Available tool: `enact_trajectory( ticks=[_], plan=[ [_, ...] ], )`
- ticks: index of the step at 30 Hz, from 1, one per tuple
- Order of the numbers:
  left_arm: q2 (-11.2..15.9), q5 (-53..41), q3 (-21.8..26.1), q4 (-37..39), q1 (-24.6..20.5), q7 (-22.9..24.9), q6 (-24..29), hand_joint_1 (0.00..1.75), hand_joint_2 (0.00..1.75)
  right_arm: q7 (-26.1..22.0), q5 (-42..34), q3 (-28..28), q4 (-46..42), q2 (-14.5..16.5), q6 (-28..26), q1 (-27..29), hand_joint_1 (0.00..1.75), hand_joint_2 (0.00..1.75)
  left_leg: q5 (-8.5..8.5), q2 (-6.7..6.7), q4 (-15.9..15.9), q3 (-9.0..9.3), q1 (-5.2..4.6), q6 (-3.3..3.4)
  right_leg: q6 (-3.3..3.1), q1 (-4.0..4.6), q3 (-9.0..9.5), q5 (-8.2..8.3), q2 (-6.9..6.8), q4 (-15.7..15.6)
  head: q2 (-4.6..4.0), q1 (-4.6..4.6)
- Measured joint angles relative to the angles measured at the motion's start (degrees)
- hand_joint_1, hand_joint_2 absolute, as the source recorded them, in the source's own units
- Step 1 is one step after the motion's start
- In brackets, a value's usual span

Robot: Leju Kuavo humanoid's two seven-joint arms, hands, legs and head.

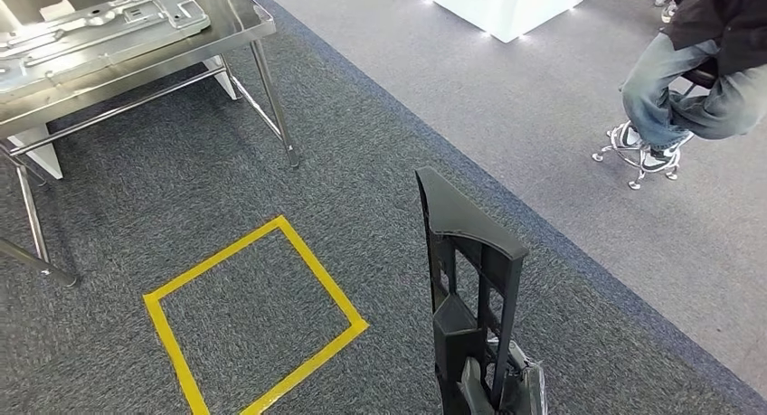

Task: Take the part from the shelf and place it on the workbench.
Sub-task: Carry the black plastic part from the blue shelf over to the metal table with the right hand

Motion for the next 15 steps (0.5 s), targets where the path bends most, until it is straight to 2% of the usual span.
enact_trajectory(
  ticks=[1, 3, 4, 5, 6, 7, 9, 10, 11, 13, 15],
  plan=[
    [0.0, -0.02, 0.04, 0.01, -0.06, 0.0, -0.01, 0.0, 1.75, 0.0, 0.01, 0.09, 0.01, 0.0, 0.0, 0.01, 1.75, 1.75, -1.65, 0.77, 2.72, -1.19, 0.02, -0.13, -0.39, 0.03, 0.09, 0.03, -0.54, -0.17, 0.0, -0.08],
    [-0.02, -0.05, 0.07, 0.02, -0.11, 0.01, -0.02, 0.0, 1.75, 0.01, 0.01, 0.2, 0.02, 0.0, -0.01, 0.06, 1.75, 1.75, -5.35, 1.59, 10.23, -4.79, 0.01, -0.35, -0.82, 0.36, 0.11, -0.11, -1.64, -0.18, -0.01, -0.16],
    [-0.01, -0.07, 0.09, 0.02, -0.06, 0.03, -0.03, 0.0, 1.75, 0.03, 0.01, 0.21, 0.03, 0.0, -0.04, 0.07, 1.75, 1.75, -6.26, 1.69, 13.05, -6.16, 0.02, -0.43, -0.93, 0.53, 0.14, -0.18, -2.16, -0.16, 0.0, -0.14],
    [-0.01, -0.09, 0.1, 0.02, 0.03, 0.07, -0.04, 0.0, 1.75, 0.05, 0.02, 0.22, 0.05, -0.01, -0.13, 0.07, 1.75, 1.75, -6.06, 1.8, 14.03, -6.66, 0.01, -0.42, -1.0, 0.69, 0.2, -0.26, -2.67, -0.15, 0.0, -0.14],
    [0.01, -0.13, 0.12, 0.02, 0.12, 0.11, -0.07, 0.0, 1.75, 0.11, 0.03, 0.26, 0.07, -0.01, -0.32, 0.08, 1.75, 1.75, -4.78, 1.99, 12.68, -6.0, -0.02, -0.32, -1.01, 0.8, 0.34, -0.36, -3.16, -0.13, 0.0, -0.15],
    [0.03, -0.23, 0.13, 0.02, 0.17, 0.15, -0.1, 0.0, 1.75, 0.2, 0.05, 0.35, 0.08, -0.03, -0.56, 0.09, 1.75, 1.75, -2.73, 2.49, 9.32, -4.33, -0.09, -0.09, -0.99, 0.9, 0.57, -0.5, -3.65, -0.12, 0.0, -0.14],
    [0.1, -0.49, 0.14, 0.03, 0.07, 0.17, -0.15, 0.0, 1.75, 0.39, 0.08, 0.62, 0.09, -0.09, -1.01, 0.15, 1.75, 1.75, 0.51, 4.67, 1.56, -0.56, -0.51, 0.65, -0.67, 1.16, 0.99, -0.85, -4.59, -0.02, -0.01, -0.14],
    [0.13, -0.61, 0.14, 0.03, -0.02, 0.17, -0.19, 0.0, 1.75, 0.47, 0.08, 0.8, 0.09, -0.15, -1.21, 0.19, 1.75, 1.75, 1.23, 5.47, -0.79, 0.49, -0.77, 1.0, -0.42, 1.29, 1.13, -1.01, -5.03, 0.04, 0.0, -0.11],
    [0.15, -0.69, 0.15, 0.04, -0.08, 0.17, -0.22, 0.0, 1.75, 0.56, 0.09, 0.99, 0.09, -0.22, -1.45, 0.22, 1.75, 1.75, 1.33, 5.8, -1.77, 0.77, -1.01, 1.26, -0.14, 1.36, 1.19, -1.1, -5.46, 0.09, 0.0, -0.1],
    [0.17, -0.92, 0.19, 0.05, 0.02, 0.15, -0.3, 0.0, 1.75, 0.81, 0.09, 1.47, 0.1, -0.39, -2.0, 0.24, 1.75, 1.75, 1.62, 4.82, -2.17, 0.73, -1.02, 1.74, 0.46, 1.32, 1.35, -1.26, -6.15, 0.11, 0.0, -0.1],
    [0.16, -1.26, 0.23, 0.08, 0.13, 0.13, -0.36, 0.0, 1.75, 1.12, 0.09, 1.95, 0.13, -0.69, -2.63, 0.29, 1.75, 1.75, 2.13, 3.87, -2.78, 1.0, -0.67, 2.34, 1.16, 1.12, 1.0, -2.53, -4.71, 1.5, -0.01, 0.02]
  ],
)
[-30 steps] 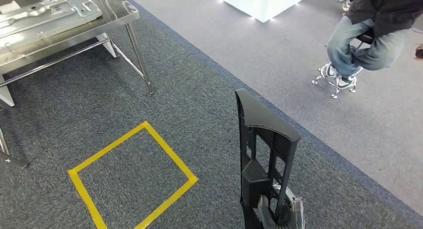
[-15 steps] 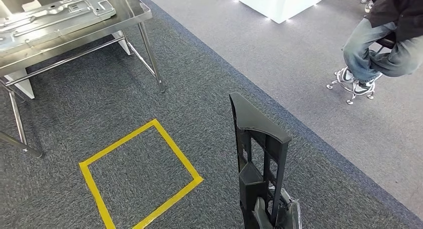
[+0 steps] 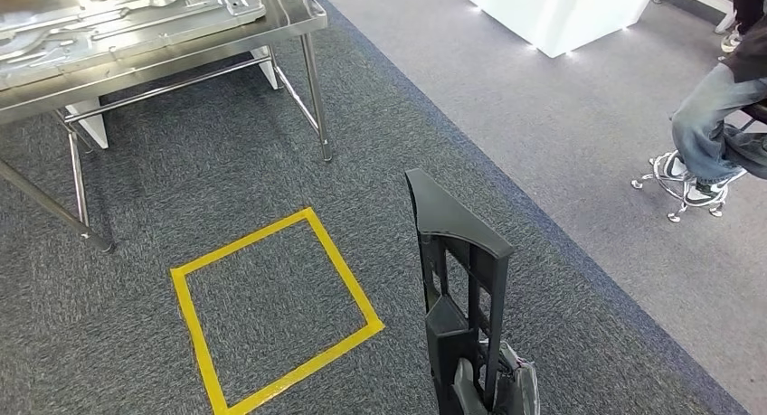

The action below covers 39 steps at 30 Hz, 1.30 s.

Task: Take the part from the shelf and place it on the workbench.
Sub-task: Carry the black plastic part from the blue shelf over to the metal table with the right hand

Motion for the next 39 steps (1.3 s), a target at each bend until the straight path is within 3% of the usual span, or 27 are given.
enact_trajectory(
  ticks=[1, 3, 4, 5, 6, 7, 9, 11, 13, 15, 16, 18, 20, 21, 22, 24, 26, 27, 29, 31, 33, 35, 36, 37, 39],
  plan=[
    [-0.02, -0.2, 0.02, 0.02, -0.05, 0.01, -0.01, 0.0, 1.75, 0.17, 0.0, 0.19, 0.03, -0.23, -0.35, 0.06, 1.75, 1.75, 0.26, -0.48, -0.26, 0.12, 0.2, 0.29, 0.33, -0.16, -0.89, -1.49, 1.25, 2.16, 0.0, 0.1],
    [-0.03, -0.56, 0.11, 0.07, -0.19, 0.09, -0.02, 0.0, 1.75, 0.49, 0.0, 0.54, 0.22, -0.79, -1.12, 0.27, 1.75, 1.75, 0.44, -1.52, -0.28, -0.13, 0.2, 0.55, 0.73, -0.52, -4.25, -5.32, 3.06, 9.33, 0.01, 0.26],
    [-0.04, -0.75, 0.21, 0.08, -0.2, 0.2, -0.03, 0.0, 1.75, 0.68, 0.0, 0.71, 0.38, -1.05, -1.53, 0.38, 1.75, 1.75, 0.47, -2.14, -0.24, -0.23, 0.21, 0.56, 0.88, -0.7, -5.82, -6.47, 3.31, 12.54, 0.01, 0.27],
    [-0.04, -0.94, 0.34, 0.12, -0.14, 0.34, -0.03, 0.0, 1.75, 0.85, -0.01, 0.9, 0.56, -1.3, -1.97, 0.48, 1.75, 1.75, 0.48, -2.77, -0.19, -0.27, 0.22, 0.54, 1.01, -0.87, -6.71, -6.58, 3.4, 14.22, 0.01, 0.27],
    [-0.05, -1.13, 0.51, 0.18, -0.06, 0.51, -0.04, 0.0, 1.75, 1.02, -0.05, 1.08, 0.73, -1.51, -2.37, 0.54, 1.75, 1.75, 0.47, -3.43, -0.12, -0.26, 0.25, 0.47, 1.1, -1.05, -6.53, -5.47, 3.47, 13.65, 0.0, 0.27],
    [-0.07, -1.36, 0.69, 0.25, 0.01, 0.67, -0.04, 0.0, 1.75, 1.2, -0.16, 1.24, 0.86, -1.71, -2.77, 0.6, 1.75, 1.75, 0.43, -4.12, -0.01, -0.21, 0.3, 0.34, 1.14, -1.26, -5.27, -3.42, 3.75, 10.89, 0.01, 0.27],
    [-0.11, -1.74, 1.08, 0.35, 0.04, 0.87, -0.04, 0.0, 1.75, 1.47, -0.52, 1.55, 1.07, -2.08, -3.28, 0.66, 1.75, 1.75, 0.23, -5.41, 0.42, -0.32, 0.35, -0.18, 1.16, -1.64, -1.78, 0.22, 5.89, 3.17, 0.01, 0.27],
    [-0.13, -2.14, 1.45, 0.37, -0.01, 0.97, -0.04, 0.0, 1.75, 1.67, -0.8, 1.89, 1.26, -2.4, -3.56, 0.76, 1.75, 1.75, 0.21, -6.56, 0.74, -0.76, 0.34, -0.99, 0.9, -1.63, -0.15, 1.22, 7.6, -0.71, 0.01, 0.23],
    [-0.11, -2.5, 1.78, 0.37, 0.15, 1.01, -0.04, 0.0, 1.75, 1.85, -0.95, 2.22, 1.46, -2.68, -3.75, 0.84, 1.75, 1.75, 0.43, -7.59, 0.59, -1.14, 0.48, -1.86, 0.2, -1.43, -0.14, 1.23, 6.96, -0.93, 0.01, 0.18],
    [-0.04, -2.87, 2.18, 0.38, 0.38, 0.93, -0.06, 0.0, 1.75, 1.99, -1.11, 2.51, 1.62, -2.9, -4.03, 0.82, 1.75, 1.75, -0.33, -6.65, 1.61, -1.7, 0.59, -2.4, -0.72, -1.49, 0.03, 1.48, 5.76, -1.36, 0.0, 0.03],
    [-0.02, -3.16, 2.36, 0.39, 0.39, 0.86, -0.09, 0.0, 1.75, 2.04, -1.21, 2.66, 1.69, -2.99, -4.13, 0.82, 1.75, 1.75, -1.64, -5.45, 3.68, -2.65, 0.56, -2.55, -1.17, -1.53, 0.1, 1.58, 5.05, -1.58, 0.0, -0.18],
    [0.0, -3.72, 2.64, 0.4, 0.24, 0.71, -0.14, 0.0, 1.75, 2.16, -1.38, 2.88, 1.92, -3.17, -4.19, 0.87, 1.75, 1.75, -5.48, -2.94, 10.84, -5.95, 0.5, -2.71, -1.76, -1.19, 0.1, 1.5, 3.55, -1.66, 0.0, -0.56],
    [0.02, -4.14, 2.87, 0.4, 0.25, 0.6, -0.15, 0.0, 1.75, 2.29, -1.6, 3.1, 2.3, -3.41, -4.2, 0.89, 1.75, 1.75, -7.45, -2.19, 16.58, -8.51, 0.54, -2.84, -1.95, -0.84, 0.14, 1.36, 2.01, -1.65, 0.01, -0.6],
    [0.05, -4.32, 2.99, 0.4, 0.34, 0.58, -0.15, 0.0, 1.75, 2.34, -1.71, 3.22, 2.5, -3.52, -4.22, 0.87, 1.75, 1.75, -6.8, -1.99, 16.51, -8.31, 0.53, -2.8, -1.98, -0.74, 0.23, 1.29, 1.31, -1.64, 0.01, -0.6],
    [0.1, -4.49, 3.12, 0.4, 0.43, 0.57, -0.15, 0.0, 1.75, 2.38, -1.8, 3.35, 2.69, -3.63, -4.27, 0.84, 1.75, 1.75, -5.21, -1.67, 14.18, -6.98, 0.52, -2.66, -1.96, -0.65, 0.39, 1.19, 0.65, -1.63, 0.01, -0.61],
    [0.28, -4.74, 3.41, 0.39, 0.44, 0.57, -0.14, 0.0, 1.75, 2.4, -1.86, 3.63, 3.01, -3.77, -4.38, 0.79, 1.75, 1.75, -1.78, 0.44, 6.12, -2.66, 0.21, -2.03, -1.72, -0.41, 0.82, 0.89, -0.53, -1.59, 0.01, -0.6],
    [0.45, -4.85, 3.71, 0.38, 0.31, 0.56, -0.13, 0.0, 1.75, 2.4, -1.86, 3.84, 3.24, -3.87, -4.46, 0.75, 1.75, 1.75, -0.59, 2.19, 1.29, -0.36, -0.32, -1.38, -1.23, -0.16, 1.1, 0.61, -1.49, -1.52, 0.01, -0.56],
    [0.52, -4.88, 3.88, 0.38, 0.31, 0.56, -0.12, 0.0, 1.75, 2.4, -1.86, 3.91, 3.32, -3.92, -4.47, 0.73, 1.75, 1.75, -0.74, 2.29, 0.78, -0.32, -0.56, -1.16, -0.94, -0.1, 1.2, 0.55, -1.98, -1.55, 0.01, -0.53],
    [0.6, -4.94, 4.14, 0.38, 0.5, 0.57, -0.08, 0.0, 1.75, 2.43, -1.86, 4.04, 3.38, -3.99, -4.49, 0.7, 1.75, 1.75, -0.37, 1.09, 0.39, -0.37, -0.45, -0.72, -0.38, -0.15, 1.49, 0.4, -2.63, -1.67, 0.0, -0.51],
    [0.62, -5.17, 4.24, 0.39, 0.53, 0.6, -0.02, 0.0, 1.75, 2.5, -1.91, 4.11, 3.39, -4.13, -4.52, 0.65, 1.75, 1.75, 0.2, -0.01, -0.21, -0.1, -0.07, -0.03, 0.2, -0.31, 1.0, -1.2, -0.74, 0.11, 0.0, -0.33],
    [0.61, -5.5, 4.26, 0.39, 0.37, 0.64, 0.02, 0.0, 1.75, 2.77, -1.98, 4.11, 3.48, -4.39, -4.53, 0.69, 1.75, 1.75, 0.59, -1.2, -0.44, -0.14, 0.1, 0.46, 0.62, -0.6, -1.87, -4.89, 2.3, 6.46, 0.0, -0.11],
    [0.61, -5.79, 4.29, 0.39, 0.31, 0.7, 0.03, 0.0, 1.75, 3.04, -2.02, 4.11, 3.69, -4.72, -4.53, 0.78, 1.75, 1.75, 0.69, -2.53, -0.38, -0.35, 0.07, 0.57, 0.89, -0.83, -5.42, -7.45, 3.41, 13.4, 0.0, -0.08],
    [0.61, -5.9, 4.32, 0.39, 0.36, 0.73, 0.03, 0.0, 1.75, 3.13, -2.01, 4.11, 3.78, -4.86, -4.57, 0.8, 1.75, 1.75, 0.69, -3.23, -0.31, -0.38, 0.07, 0.55, 0.97, -0.92, -6.14, -7.1, 3.5, 14.44, 0.0, -0.08],
    [0.61, -5.99, 4.34, 0.39, 0.4, 0.75, 0.03, 0.0, 1.75, 3.24, -1.95, 4.11, 3.83, -4.96, -4.7, 0.81, 1.75, 1.75, 0.67, -3.84, -0.21, -0.36, 0.09, 0.51, 1.0, -1.02, -5.81, -5.61, 3.57, 13.31, 0.0, -0.08],
    [0.57, -6.18, 4.38, 0.4, 0.48, 0.77, -0.08, 0.0, 1.75, 3.7, -1.86, 4.11, 3.85, -5.07, -5.13, 0.78, 1.75, 1.75, 0.52, -4.84, 0.11, -0.32, 0.13, 0.28, 0.85, -1.22, -2.72, -1.13, 3.95, 5.98, 0.0, 0.0]
  ],
)
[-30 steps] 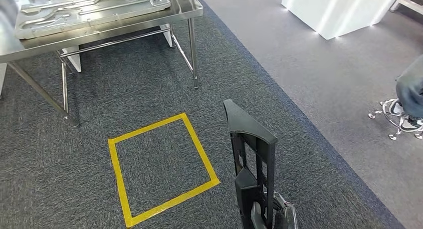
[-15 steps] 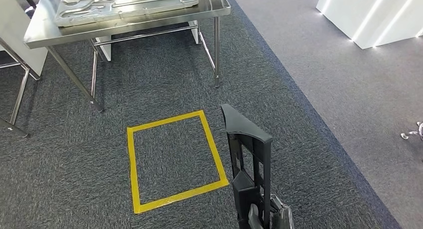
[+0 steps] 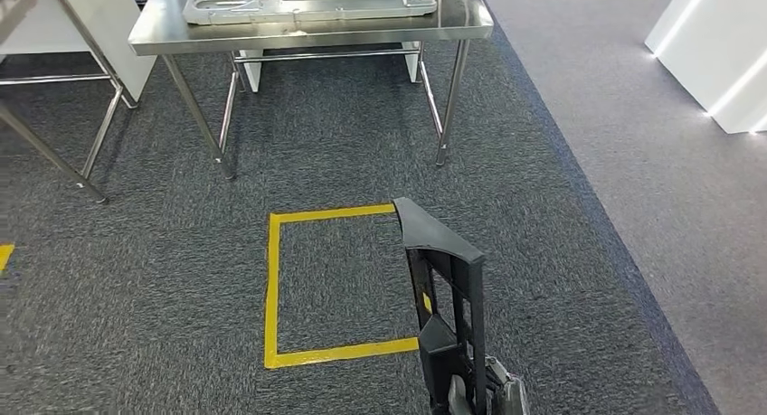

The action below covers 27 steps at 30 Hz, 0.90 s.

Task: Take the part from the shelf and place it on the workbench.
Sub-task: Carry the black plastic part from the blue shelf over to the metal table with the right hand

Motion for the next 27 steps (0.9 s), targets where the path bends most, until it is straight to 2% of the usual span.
enact_trajectory(
  ticks=[1, 2, 5, 7, 8, 10, 11, 12, 13, 14, 15, 17, 18, 21, 22, 24, 26, 27],
  plan=[
    [-0.02, -0.13, 0.03, 0.0, 0.01, -0.01, -0.1, 0.0, 1.75, 0.3, 0.03, 0.0, 0.01, -0.02, -0.19, -0.03, 1.75, 1.75, -0.14, -0.38, 0.29, -0.11, -0.08, -0.27, -0.15, 0.0, 1.4, 1.5, 0.32, -3.48, 0.0, 0.03],
    [-0.03, -0.25, 0.08, 0.0, 0.04, -0.02, -0.21, 0.0, 1.75, 0.56, 0.02, 0.0, 0.01, -0.04, -0.29, -0.03, 1.75, 1.75, -0.23, -0.69, 0.49, -0.3, -0.15, -0.61, -0.33, 0.06, 2.26, 2.3, 0.6, -5.82, 0.0, 0.05],
    [0.0, -0.45, 0.32, 0.0, 0.12, -0.04, -0.37, 0.0, 1.75, 0.88, 0.03, 0.0, 0.02, -0.06, -0.51, 0.05, 1.75, 1.75, -0.29, -0.99, 0.48, -0.67, -0.16, -1.84, -1.2, 0.26, 2.36, 2.47, 0.8, -6.96, 0.0, 0.04],
    [0.03, -0.61, 0.54, 0.0, 0.09, -0.07, -0.39, 0.0, 1.75, 0.92, 0.16, 0.02, 0.02, -0.06, -0.79, 0.04, 1.75, 1.75, -1.23, 0.2, 1.7, -1.12, -0.04, -2.45, -2.01, 0.1, 2.62, 2.76, 0.53, -7.47, 0.0, -0.07],
    [0.04, -0.73, 0.67, 0.0, 0.0, -0.08, -0.4, 0.0, 1.75, 0.93, 0.27, 0.04, 0.03, -0.06, -0.95, 0.05, 1.75, 1.75, -2.58, 1.08, 3.84, -2.05, 0.0, -2.69, -2.37, 0.02, 2.73, 2.85, 0.31, -7.7, 0.0, -0.21],
    [0.02, -0.92, 0.93, 0.0, -0.18, -0.1, -0.42, 0.0, 1.75, 0.96, 0.44, 0.09, 0.08, -0.06, -1.15, 0.15, 1.75, 1.75, -6.31, 2.48, 11.08, -5.44, 0.07, -3.07, -2.78, 0.17, 2.77, 2.77, -0.21, -7.75, 0.0, -0.48],
    [0.02, -0.95, 1.05, 0.0, -0.21, -0.1, -0.42, 0.0, 1.75, 0.97, 0.5, 0.11, 0.13, -0.06, -1.17, 0.19, 1.75, 1.75, -7.63, 2.71, 14.55, -7.11, 0.1, -3.22, -2.84, 0.25, 2.78, 2.72, -0.46, -7.74, 0.0, -0.48],
    [0.03, -0.95, 1.15, 0.0, -0.18, -0.1, -0.42, 0.0, 1.75, 0.97, 0.52, 0.11, 0.19, -0.06, -1.17, 0.22, 1.75, 1.75, -7.87, 2.82, 16.36, -8.0, 0.11, -3.3, -2.85, 0.3, 2.83, 2.65, -0.68, -7.71, 0.0, -0.47],
    [0.04, -0.95, 1.23, 0.0, -0.14, -0.1, -0.42, 0.0, 1.75, 0.97, 0.54, 0.11, 0.24, -0.06, -1.16, 0.23, 1.75, 1.75, -6.97, 2.89, 15.99, -7.81, 0.11, -3.31, -2.8, 0.32, 2.94, 2.56, -0.83, -7.68, 0.0, -0.49],
    [0.04, -0.96, 1.27, 0.0, -0.1, -0.1, -0.42, 0.0, 1.75, 0.97, 0.55, 0.11, 0.28, -0.06, -1.16, 0.23, 1.75, 1.75, -5.16, 2.97, 13.37, -6.5, 0.11, -3.22, -2.69, 0.33, 3.12, 2.43, -0.94, -7.66, 0.0, -0.49],
    [0.04, -0.96, 1.29, 0.0, -0.1, -0.1, -0.42, 0.0, 1.75, 0.97, 0.55, 0.11, 0.31, -0.06, -1.17, 0.23, 1.75, 1.75, -3.05, 3.11, 9.33, -4.45, 0.11, -3.04, -2.53, 0.33, 3.35, 2.27, -1.04, -7.64, 0.0, -0.5],
    [0.04, -0.97, 1.32, 0.0, -0.2, -0.1, -0.43, 0.0, 1.75, 0.97, 0.56, 0.11, 0.33, -0.06, -1.18, 0.2, 1.75, 1.75, -0.85, 3.45, 2.6, -1.03, -0.15, -2.48, -2.01, 0.53, 3.67, 1.91, -1.18, -7.54, 0.0, -0.46],
    [0.04, -0.97, 1.32, 0.0, -0.23, -0.1, -0.43, 0.0, 1.75, 0.97, 0.57, 0.11, 0.33, -0.06, -1.18, 0.19, 1.75, 1.75, -0.67, 3.55, 1.03, -0.25, -0.31, -2.17, -1.71, 0.61, 3.72, 1.8, -1.21, -7.52, 0.0, -0.44],
    [0.05, -0.97, 1.36, 0.0, -0.15, -0.1, -0.44, 0.0, 1.75, 0.97, 0.62, 0.11, 0.32, -0.06, -1.18, 0.18, 1.75, 1.75, -0.71, 3.41, 0.29, 0.03, -0.38, -1.18, -0.72, 0.58, 3.91, 1.59, -1.23, -7.56, 0.0, -0.43],
    [0.05, -0.97, 1.37, 0.0, -0.15, -0.11, -0.44, 0.0, 1.75, 0.96, 0.63, 0.11, 0.32, -0.06, -1.19, 0.17, 1.75, 1.75, -0.59, 3.37, 0.02, 0.18, -0.26, -0.79, -0.39, 0.52, 3.7, 1.08, -1.11, -6.88, 0.0, -0.35],
    [0.04, -0.97, 1.37, 0.0, -0.24, -0.12, -0.44, 0.0, 1.75, 0.95, 0.65, 0.11, 0.34, -0.07, -1.24, 0.18, 1.75, 1.75, -0.43, 3.36, -0.37, 0.45, -0.08, -0.15, 0.17, 0.36, 1.32, -1.68, -0.73, -1.95, 0.0, -0.21],
    [0.05, -0.97, 1.38, 0.0, -0.27, -0.12, -0.44, 0.0, 1.75, 0.96, 0.66, 0.11, 0.39, -0.09, -1.28, 0.22, 1.75, 1.75, -0.57, 3.31, -0.36, 0.49, -0.16, 0.13, 0.5, 0.3, -3.17, -4.91, -0.52, 6.04, 0.0, -0.15],
    [0.05, -0.97, 1.38, 0.0, -0.26, -0.11, -0.44, 0.0, 1.75, 0.97, 0.66, 0.11, 0.43, -0.11, -1.29, 0.24, 1.75, 1.75, -0.68, 3.24, -0.34, 0.57, -0.2, 0.18, 0.57, 0.28, -4.84, -5.2, -0.49, 8.56, 0.0, -0.16]
  ],
)
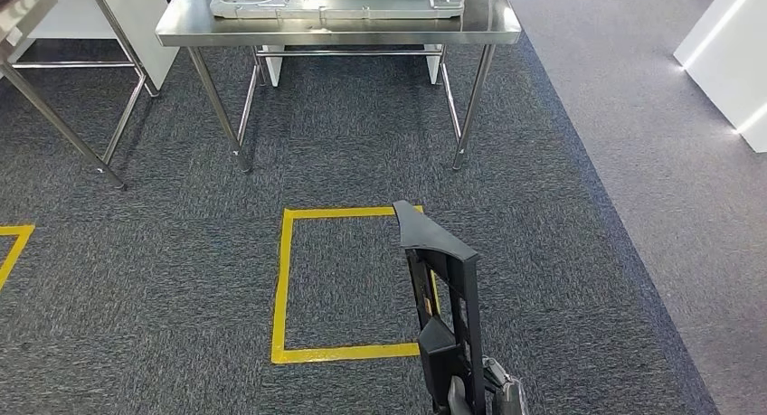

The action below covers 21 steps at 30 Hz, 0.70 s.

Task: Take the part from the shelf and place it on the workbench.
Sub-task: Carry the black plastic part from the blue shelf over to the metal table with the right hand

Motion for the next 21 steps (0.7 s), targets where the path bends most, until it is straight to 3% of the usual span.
enact_trajectory(
  ticks=[1, 2, 4, 5, 6, 9, 11, 12, 14, 15, 16, 17, 19, 21],
  plan=[
    [0.0, 0.0, 0.01, 0.0, 0.02, 0.01, -0.02, 0.0, 1.75, 0.0, 0.0, 0.0, 0.02, -0.02, -0.01, 0.02, 1.75, 1.75, -0.14, -0.11, 0.02, 0.15, -0.03, -0.01, -0.02, 0.0, -0.7, 0.89, 0.01, 0.47, 0.0, 0.01],
    [0.0, 0.0, 0.01, 0.0, 0.02, 0.02, -0.06, 0.0, 1.75, 0.0, 0.01, 0.0, 0.03, -0.04, -0.02, 0.02, 1.75, 1.75, -0.31, -0.25, 0.03, 0.4, -0.04, -0.08, -0.14, 0.01, -0.19, 2.87, 0.02, -1.45, 0.01, 0.01],
    [-0.05, -0.02, 0.01, 0.0, 0.01, 0.07, -0.21, 0.0, 1.75, 0.0, 0.15, 0.0, 0.03, -0.08, -0.08, 0.0, 1.75, 1.75, -0.77, -0.52, 0.06, 0.97, -0.13, -0.41, -0.7, 0.18, 3.14, 7.35, 0.14, -9.27, 0.01, 0.03],
    [-0.09, -0.03, 0.01, 0.0, -0.02, 0.1, -0.27, 0.0, 1.75, 0.01, 0.26, -0.01, 0.03, -0.08, -0.12, -0.01, 1.75, 1.75, -1.09, -0.63, 0.12, 1.12, -0.23, -0.68, -1.03, 0.29, 4.62, 8.58, 0.21, -12.61, 0.01, 0.02],
    [-0.13, -0.05, 0.02, 0.0, -0.04, 0.15, -0.31, 0.0, 1.75, 0.01, 0.36, -0.02, 0.03, -0.08, -0.14, -0.01, 1.75, 1.75, -1.39, -0.69, 0.12, 1.2, -0.29, -1.01, -1.37, 0.45, 5.53, 9.0, 0.27, -14.69, 0.0, -0.01],
    [-0.15, -0.21, 0.1, -0.01, -0.14, 0.3, -0.3, 0.0, 1.75, 0.04, 0.72, -0.09, 0.03, -0.06, -0.08, 0.12, 1.75, 1.75, -2.25, -0.69, -0.03, 1.59, -0.28, -2.06, -2.29, 0.45, 6.18, 8.45, 0.34, -15.9, 0.01, -0.04],
    [-0.14, -0.44, 0.2, -0.01, -0.27, 0.38, -0.3, 0.0, 1.75, 0.03, 1.16, -0.19, 0.03, -0.02, 0.11, 0.26, 1.75, 1.75, -3.61, -0.5, 2.35, 0.97, -0.18, -2.64, -3.08, 0.15, 7.06, 8.17, 0.27, -16.42, 0.01, -0.19],
    [-0.15, -0.54, 0.25, -0.01, -0.33, 0.4, -0.3, 0.0, 1.75, 0.03, 1.37, -0.22, 0.03, 0.0, 0.19, 0.31, 1.75, 1.75, -4.92, -0.41, 5.3, -0.36, -0.04, -2.89, -3.39, 0.05, 7.6, 7.91, 0.17, -16.6, 0.01, -0.28],
    [-0.2, -0.63, 0.39, 0.0, -0.3, 0.42, -0.31, 0.0, 1.75, 0.02, 1.63, -0.25, 0.04, 0.07, 0.28, 0.38, 1.75, 1.75, -7.82, -0.32, 13.45, -4.99, 0.14, -3.31, -3.71, 0.11, 8.57, 7.04, 0.0, -16.63, 0.0, -0.44],
    [-0.2, -0.63, 0.49, 0.0, -0.21, 0.43, -0.3, 0.0, 1.75, 0.02, 1.67, -0.26, 0.05, 0.1, 0.29, 0.43, 1.75, 1.75, -8.2, -0.3, 16.32, -7.0, 0.2, -3.47, -3.66, 0.13, 9.13, 6.56, -0.01, -16.62, 0.0, -0.42],
    [-0.2, -0.63, 0.6, 0.0, -0.1, 0.43, -0.3, 0.0, 1.75, 0.02, 1.7, -0.27, 0.06, 0.12, 0.29, 0.47, 1.75, 1.75, -7.35, -0.28, 17.25, -8.19, 0.22, -3.54, -3.59, 0.12, 9.82, 6.0, 0.01, -16.62, 0.0, -0.45],
    [-0.2, -0.63, 0.71, 0.0, -0.02, 0.43, -0.3, 0.0, 1.75, 0.02, 1.73, -0.29, 0.07, 0.13, 0.29, 0.5, 1.75, 1.75, -5.28, -0.25, 15.82, -8.26, 0.23, -3.52, -3.48, 0.11, 10.62, 5.41, 0.03, -16.62, 0.0, -0.46],
    [-0.19, -0.63, 0.89, 0.0, 0.09, 0.43, -0.3, 0.0, 1.75, 0.02, 1.8, -0.32, 0.08, 0.14, 0.28, 0.52, 1.75, 1.75, -0.12, -0.07, 8.79, -6.14, 0.18, -3.11, -3.13, 0.08, 12.31, 4.08, 0.03, -16.67, 0.0, -0.43],
    [-0.19, -0.63, 1.08, 0.01, 0.11, 0.5, -0.31, 0.0, 1.75, 0.03, 1.92, -0.36, 0.1, 0.16, 0.28, 0.52, 1.75, 1.75, 1.64, 0.22, 3.85, -4.15, -0.2, -2.3, -2.48, 0.17, 13.25, 3.02, 0.06, -16.77, 0.01, -0.41]
  ],
)
